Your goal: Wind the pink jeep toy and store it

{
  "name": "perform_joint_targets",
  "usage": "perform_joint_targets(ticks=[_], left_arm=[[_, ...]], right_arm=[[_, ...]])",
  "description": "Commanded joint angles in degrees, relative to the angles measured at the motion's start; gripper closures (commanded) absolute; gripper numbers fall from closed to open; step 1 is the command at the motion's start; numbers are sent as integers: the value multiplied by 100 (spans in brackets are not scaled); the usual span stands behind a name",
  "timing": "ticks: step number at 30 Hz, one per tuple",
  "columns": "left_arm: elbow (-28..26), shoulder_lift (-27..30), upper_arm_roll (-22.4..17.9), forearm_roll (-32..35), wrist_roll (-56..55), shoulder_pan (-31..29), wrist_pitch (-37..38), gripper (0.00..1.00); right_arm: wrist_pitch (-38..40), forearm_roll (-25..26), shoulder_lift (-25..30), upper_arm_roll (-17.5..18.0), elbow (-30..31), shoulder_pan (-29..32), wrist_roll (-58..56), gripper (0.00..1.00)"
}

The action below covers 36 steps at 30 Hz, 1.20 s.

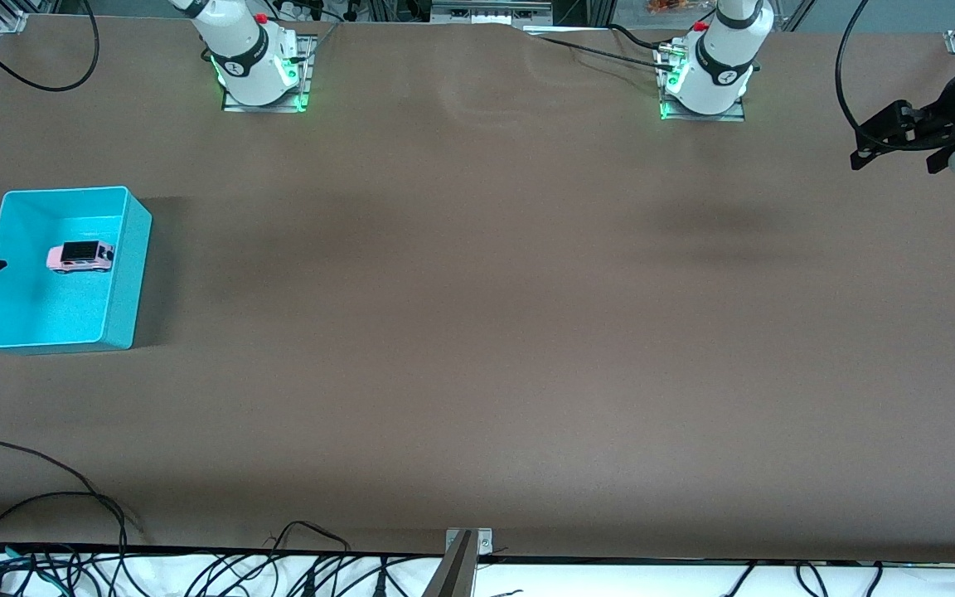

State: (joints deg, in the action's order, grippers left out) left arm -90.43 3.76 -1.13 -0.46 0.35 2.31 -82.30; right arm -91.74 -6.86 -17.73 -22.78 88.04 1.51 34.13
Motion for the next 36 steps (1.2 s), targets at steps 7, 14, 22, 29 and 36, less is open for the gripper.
perform_joint_targets(ticks=[7,14,22,29,36], left_arm=[[184,-78,-19,-104,9,24,100,0],[184,-78,-19,-104,9,24,100,0],[184,-78,-19,-104,9,24,100,0],[184,-78,-19,-104,9,24,100,0],[184,-78,-19,-104,9,24,100,0]], right_arm=[[192,106,129,581,-498,8,-108,0],[-301,976,586,1337,-279,25,-776,0],[-249,994,1078,1987,46,8,-1496,0],[-222,994,1780,2524,669,-10,-2251,0],[-134,950,2107,2753,1031,-10,-2552,0]])
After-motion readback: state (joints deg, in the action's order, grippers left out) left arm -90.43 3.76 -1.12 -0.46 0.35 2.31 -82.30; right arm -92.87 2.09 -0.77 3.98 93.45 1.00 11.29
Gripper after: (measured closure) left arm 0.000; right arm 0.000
